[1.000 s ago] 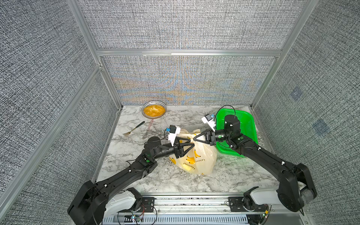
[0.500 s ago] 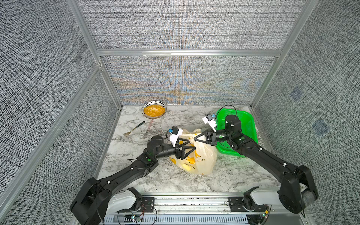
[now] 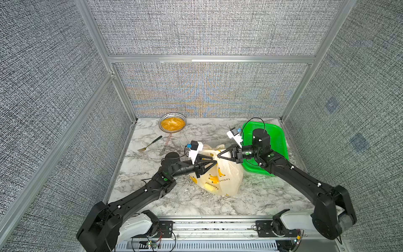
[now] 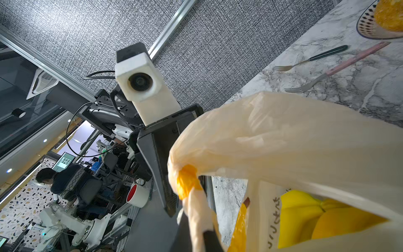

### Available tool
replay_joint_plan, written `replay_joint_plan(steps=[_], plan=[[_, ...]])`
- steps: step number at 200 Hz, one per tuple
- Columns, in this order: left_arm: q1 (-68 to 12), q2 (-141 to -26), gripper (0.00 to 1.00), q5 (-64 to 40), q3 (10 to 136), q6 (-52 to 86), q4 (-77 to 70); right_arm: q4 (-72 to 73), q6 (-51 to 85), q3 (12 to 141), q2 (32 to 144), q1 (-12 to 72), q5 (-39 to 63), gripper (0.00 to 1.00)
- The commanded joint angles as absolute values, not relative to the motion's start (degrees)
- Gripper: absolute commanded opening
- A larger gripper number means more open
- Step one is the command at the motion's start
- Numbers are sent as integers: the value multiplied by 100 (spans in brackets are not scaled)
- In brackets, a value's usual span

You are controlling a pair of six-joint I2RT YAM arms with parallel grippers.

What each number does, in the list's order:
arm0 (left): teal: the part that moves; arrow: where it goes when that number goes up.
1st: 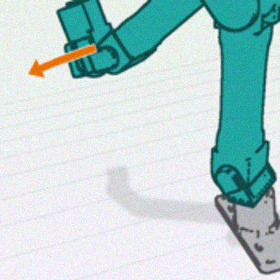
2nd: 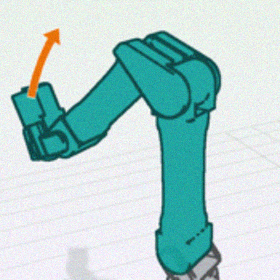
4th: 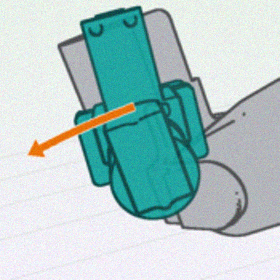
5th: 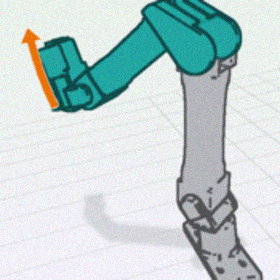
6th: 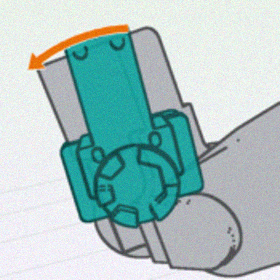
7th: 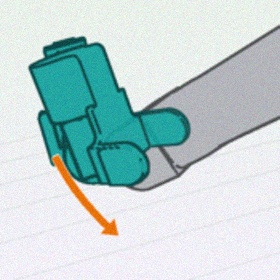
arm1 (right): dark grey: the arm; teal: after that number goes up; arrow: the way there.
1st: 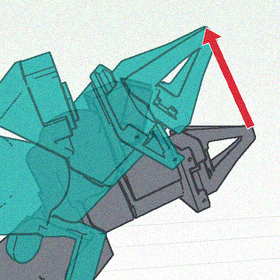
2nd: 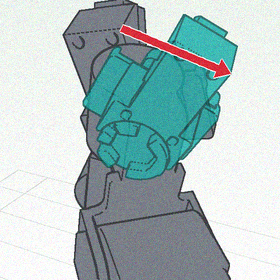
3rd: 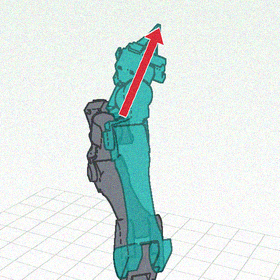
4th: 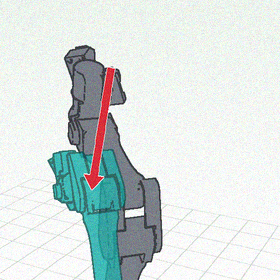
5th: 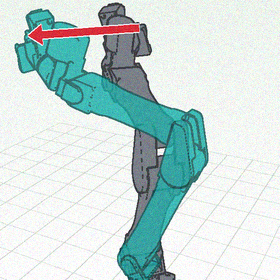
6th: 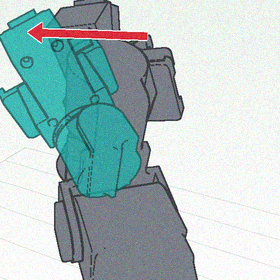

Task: Place the banana into a plastic bag & tie a knot
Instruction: Cross the plastic bag at the center of the board.

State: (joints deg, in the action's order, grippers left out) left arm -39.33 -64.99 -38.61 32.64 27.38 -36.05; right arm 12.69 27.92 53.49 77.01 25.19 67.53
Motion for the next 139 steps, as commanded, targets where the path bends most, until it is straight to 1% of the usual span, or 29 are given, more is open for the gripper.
replay_joint_plan(steps=[1, 11, 25, 36, 54, 55, 63, 77, 90, 119, 130, 139], plan=[[-3929, -6589, 19, -3641, 3347, 2584, -3391, 1288, 2742, 5363, 7690, 2523, 6724, 0], [-3929, -6655, 13, -3543, 3395, 2571, -3304, 1294, 2742, 5361, 7687, 2528, 6713, 0], [-3929, -6751, 0, -3421, 3466, 2525, -3166, 1294, 2742, 5353, 7677, 2524, 6715, 0], [-3928, -6815, 0, -3332, 3535, 2493, -3063, 1290, 2727, 5348, 7669, 2525, 6720, 0], [-3929, -6958, 0, -3466, 3673, 2453, -3043, 1227, 2670, 5353, 7632, 2525, 6713, 0], [-3929, -6964, 0, -3478, 3682, 2457, -3042, 1220, 2662, 5353, 7635, 2528, 6714, 1], [-3929, -7031, 0, -3539, 3741, 2457, -3045, 1152, 2610, 5368, 7616, 2529, 6706, 17], [-3929, -7127, 0, -3589, 3796, 2494, -3096, 890, 2410, 5423, 7557, 2484, 6635, 28], [-3937, -7182, 0, -3601, 3821, 2531, -3151, 756, 2317, 5410, 7429, 2424, 6519, 42], [-3937, -7262, 0, -3629, 3873, 2575, -3169, 713, 2319, 5220, 6961, 2069, 6225, 58], [-3946, -7280, 0, -3653, 3906, 2585, -3190, 744, 2376, 5099, 6751, 1909, 6024, 61], [-3946, -7295, 0, -3663, 3924, 2594, -3199, 756, 2407, 4996, 6578, 1767, 5886, 61]])
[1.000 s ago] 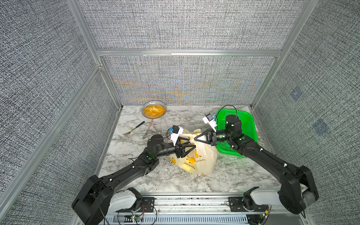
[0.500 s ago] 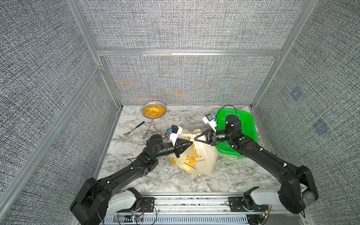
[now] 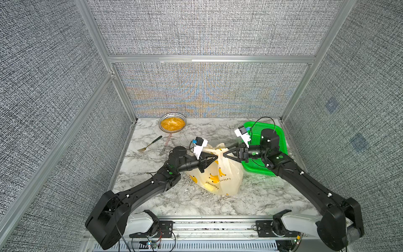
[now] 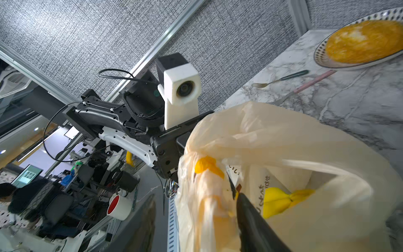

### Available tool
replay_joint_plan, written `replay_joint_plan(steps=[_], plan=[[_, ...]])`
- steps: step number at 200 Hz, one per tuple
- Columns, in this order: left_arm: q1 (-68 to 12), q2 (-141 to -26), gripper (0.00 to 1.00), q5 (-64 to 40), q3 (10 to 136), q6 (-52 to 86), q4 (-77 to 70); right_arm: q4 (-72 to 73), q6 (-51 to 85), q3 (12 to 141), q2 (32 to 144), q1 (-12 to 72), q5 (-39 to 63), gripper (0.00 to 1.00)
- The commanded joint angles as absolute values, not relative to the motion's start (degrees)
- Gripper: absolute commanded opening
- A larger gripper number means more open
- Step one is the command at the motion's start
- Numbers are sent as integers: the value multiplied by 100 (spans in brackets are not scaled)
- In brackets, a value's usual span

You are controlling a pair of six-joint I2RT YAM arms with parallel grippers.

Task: Place the banana into a plastic bag & tie a knot
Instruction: Cross the plastic bag at the center of the board.

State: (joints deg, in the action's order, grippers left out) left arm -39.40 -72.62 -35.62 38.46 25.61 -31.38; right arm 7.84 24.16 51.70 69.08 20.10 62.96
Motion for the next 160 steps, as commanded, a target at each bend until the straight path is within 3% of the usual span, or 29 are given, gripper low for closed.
replay_joint_plan(steps=[1, 21, 44, 78, 160], plan=[[-3946, -7299, 0, -3655, 3926, 2598, -3199, 756, 2412, 4981, 6563, 1754, 5870, 61], [-3946, -7322, 0, -3653, 3967, 2604, -3198, 879, 2595, 4656, 6282, 1403, 5662, 58], [-3953, -7366, 0, -3656, 4008, 2610, -3194, 1469, 3063, 4107, 6244, 1034, 5906, 42], [-3962, -7465, 0, -3695, 4087, 2619, -3197, 1975, 3276, 3950, 6518, 1154, 6616, 30], [-3964, -7499, 0, -3701, 4131, 2558, -3138, 2397, 3370, 3831, 6282, 1490, 6844, 37]])
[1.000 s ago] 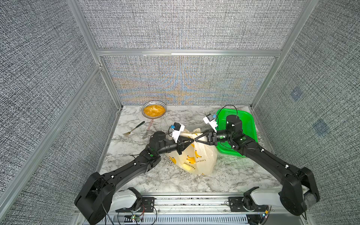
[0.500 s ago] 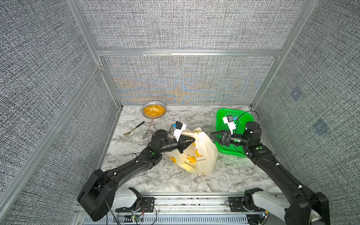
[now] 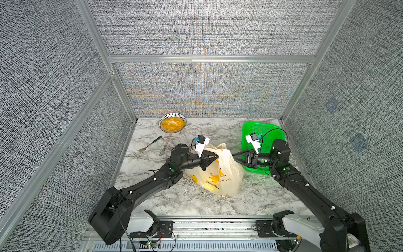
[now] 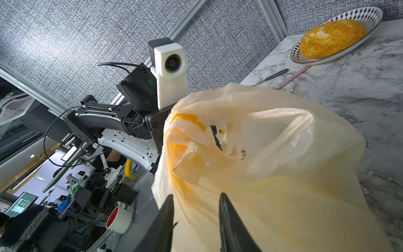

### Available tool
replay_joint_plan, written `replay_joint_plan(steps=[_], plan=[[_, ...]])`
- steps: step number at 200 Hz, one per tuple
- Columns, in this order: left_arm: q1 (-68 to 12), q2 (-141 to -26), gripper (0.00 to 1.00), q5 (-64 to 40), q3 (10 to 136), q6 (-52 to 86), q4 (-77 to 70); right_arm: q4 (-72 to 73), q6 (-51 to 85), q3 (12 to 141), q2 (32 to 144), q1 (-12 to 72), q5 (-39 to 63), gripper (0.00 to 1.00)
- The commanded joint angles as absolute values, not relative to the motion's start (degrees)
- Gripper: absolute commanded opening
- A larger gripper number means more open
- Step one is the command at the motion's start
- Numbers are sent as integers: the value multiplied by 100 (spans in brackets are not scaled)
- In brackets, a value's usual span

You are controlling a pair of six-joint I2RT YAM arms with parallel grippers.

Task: Place the banana into a plastic bag & tie a knot
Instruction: Tie the plastic bag at the center of the board.

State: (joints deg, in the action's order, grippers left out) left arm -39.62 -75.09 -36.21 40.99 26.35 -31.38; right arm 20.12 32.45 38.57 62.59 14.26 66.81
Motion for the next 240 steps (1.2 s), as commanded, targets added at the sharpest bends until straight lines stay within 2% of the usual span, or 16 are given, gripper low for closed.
replay_joint_plan(steps=[1, 34, 63, 93, 165, 240], plan=[[-3959, -7493, 0, -3705, 4126, 2562, -3138, 2407, 3377, 3827, 6287, 1497, 6854, 36], [-3964, -7478, 0, -3713, 4088, 2553, -3138, 2539, 3377, 3884, 6433, 1748, 6769, 37], [-3963, -7466, 0, -3717, 4085, 2550, -3122, 1553, 2506, 4159, 6390, 2045, 6084, 39], [-3957, -7470, 0, -3728, 4107, 2530, -3076, 1490, 2401, 4168, 6363, 2126, 5792, 40], [-3964, -7512, 0, -3761, 4116, 2551, -3102, 1647, 2435, 4374, 6571, 2246, 5747, 35], [-3964, -7510, 0, -3780, 4130, 2525, -3076, 1616, 2442, 4526, 6487, 2345, 5559, 35]])
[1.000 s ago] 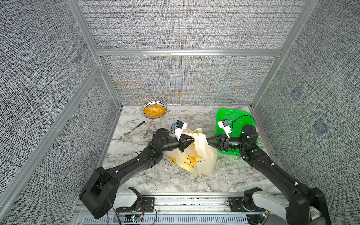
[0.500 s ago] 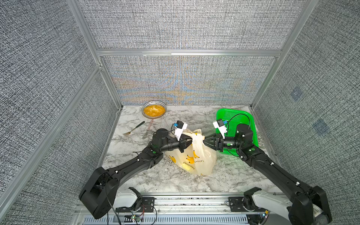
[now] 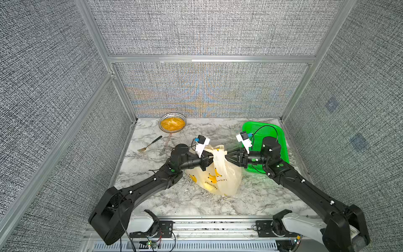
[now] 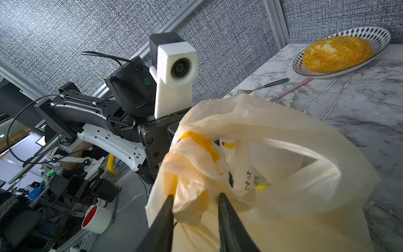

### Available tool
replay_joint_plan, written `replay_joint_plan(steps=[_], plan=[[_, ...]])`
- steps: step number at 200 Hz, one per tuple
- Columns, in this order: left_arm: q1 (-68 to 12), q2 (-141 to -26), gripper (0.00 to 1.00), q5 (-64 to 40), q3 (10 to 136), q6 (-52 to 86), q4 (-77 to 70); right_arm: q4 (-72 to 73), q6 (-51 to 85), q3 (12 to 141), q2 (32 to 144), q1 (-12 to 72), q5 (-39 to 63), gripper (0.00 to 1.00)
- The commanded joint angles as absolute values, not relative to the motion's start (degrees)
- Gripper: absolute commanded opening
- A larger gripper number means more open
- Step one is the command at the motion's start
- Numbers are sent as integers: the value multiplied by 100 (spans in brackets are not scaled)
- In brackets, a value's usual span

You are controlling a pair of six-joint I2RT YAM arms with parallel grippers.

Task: Place the banana into a plastic bag & tie a knot
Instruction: Tie the plastic bag at the center of the board.

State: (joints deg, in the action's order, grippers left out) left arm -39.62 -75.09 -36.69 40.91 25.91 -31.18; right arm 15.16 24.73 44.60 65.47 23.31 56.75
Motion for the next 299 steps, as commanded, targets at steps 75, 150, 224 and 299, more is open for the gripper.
replay_joint_plan(steps=[75, 150, 224, 299], plan=[[-3964, -7466, 0, -3788, 4097, 2528, -3050, 1615, 2448, 4527, 6524, 2345, 5562, 0], [-3965, -6800, 0, -3925, 4028, 2657, -2403, 470, 1753, 4755, 6095, 2290, 3468, 0], [-3964, -5753, 0, -3650, 3767, 2826, -1241, 393, 1807, 4726, 6311, 2286, 2750, 0], [-3955, -5091, 0, -2533, 3654, 3055, -544, -20, 1819, 5024, 6352, 2027, 1065, 0]])
